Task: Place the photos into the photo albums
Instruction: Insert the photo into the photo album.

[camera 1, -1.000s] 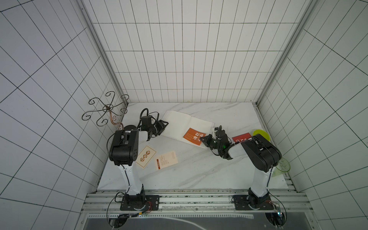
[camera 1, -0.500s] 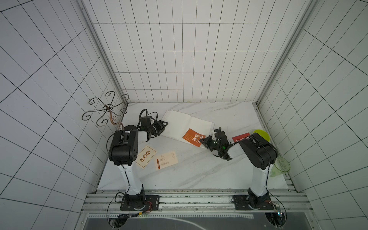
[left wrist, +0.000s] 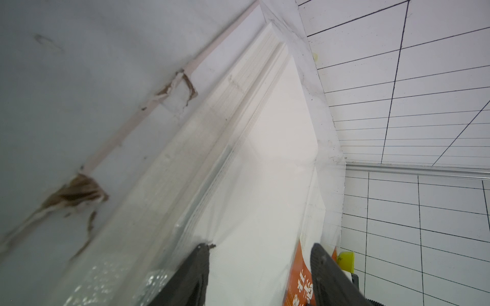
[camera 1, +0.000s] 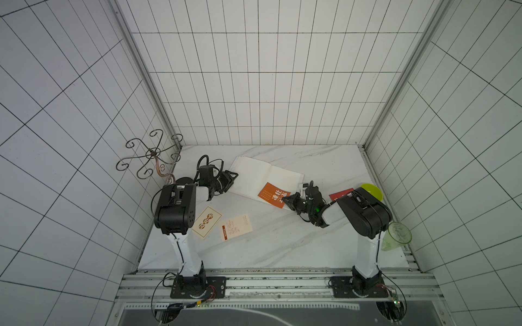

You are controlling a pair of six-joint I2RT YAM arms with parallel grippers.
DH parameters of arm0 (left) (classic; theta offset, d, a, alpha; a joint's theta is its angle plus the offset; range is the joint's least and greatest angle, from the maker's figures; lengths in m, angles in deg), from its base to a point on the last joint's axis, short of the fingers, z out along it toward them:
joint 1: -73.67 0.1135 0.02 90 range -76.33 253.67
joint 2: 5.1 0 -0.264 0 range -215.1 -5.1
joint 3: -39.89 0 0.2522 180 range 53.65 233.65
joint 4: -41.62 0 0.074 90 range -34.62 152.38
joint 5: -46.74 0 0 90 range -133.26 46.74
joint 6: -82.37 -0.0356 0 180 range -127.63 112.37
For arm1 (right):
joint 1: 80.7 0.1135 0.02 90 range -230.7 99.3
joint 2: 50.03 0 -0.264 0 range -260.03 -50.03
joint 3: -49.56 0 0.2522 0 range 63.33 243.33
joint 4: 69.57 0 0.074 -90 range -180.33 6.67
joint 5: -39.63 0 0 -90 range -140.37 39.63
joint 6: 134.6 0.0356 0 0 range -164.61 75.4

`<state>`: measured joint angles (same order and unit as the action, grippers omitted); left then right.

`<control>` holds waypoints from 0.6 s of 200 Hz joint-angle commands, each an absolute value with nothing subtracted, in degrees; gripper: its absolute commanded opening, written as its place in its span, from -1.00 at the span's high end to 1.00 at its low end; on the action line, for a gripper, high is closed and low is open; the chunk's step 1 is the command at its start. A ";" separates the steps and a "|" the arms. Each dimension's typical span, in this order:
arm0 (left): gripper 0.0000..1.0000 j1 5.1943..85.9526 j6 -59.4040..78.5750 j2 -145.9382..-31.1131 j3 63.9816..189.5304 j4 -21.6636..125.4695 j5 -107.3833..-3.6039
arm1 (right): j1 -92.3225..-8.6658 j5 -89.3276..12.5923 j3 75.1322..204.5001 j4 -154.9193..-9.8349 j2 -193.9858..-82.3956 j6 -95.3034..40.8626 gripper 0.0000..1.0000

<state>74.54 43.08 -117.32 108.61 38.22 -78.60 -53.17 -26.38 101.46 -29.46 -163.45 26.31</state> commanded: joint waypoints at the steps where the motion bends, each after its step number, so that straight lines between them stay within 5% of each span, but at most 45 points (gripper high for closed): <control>1: -0.25 74.99 44.36 -121.62 105.07 49.28 -74.82 | -52.48 -25.74 103.92 -29.90 -165.07 27.64 1.00; 120: -0.25 75.07 45.03 -121.59 104.80 48.28 -75.44 | -52.00 -24.29 106.08 -31.25 -164.39 27.29 1.00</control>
<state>74.65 44.02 -117.47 108.17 36.99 -79.06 -52.80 -25.26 101.98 -30.03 -163.47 26.51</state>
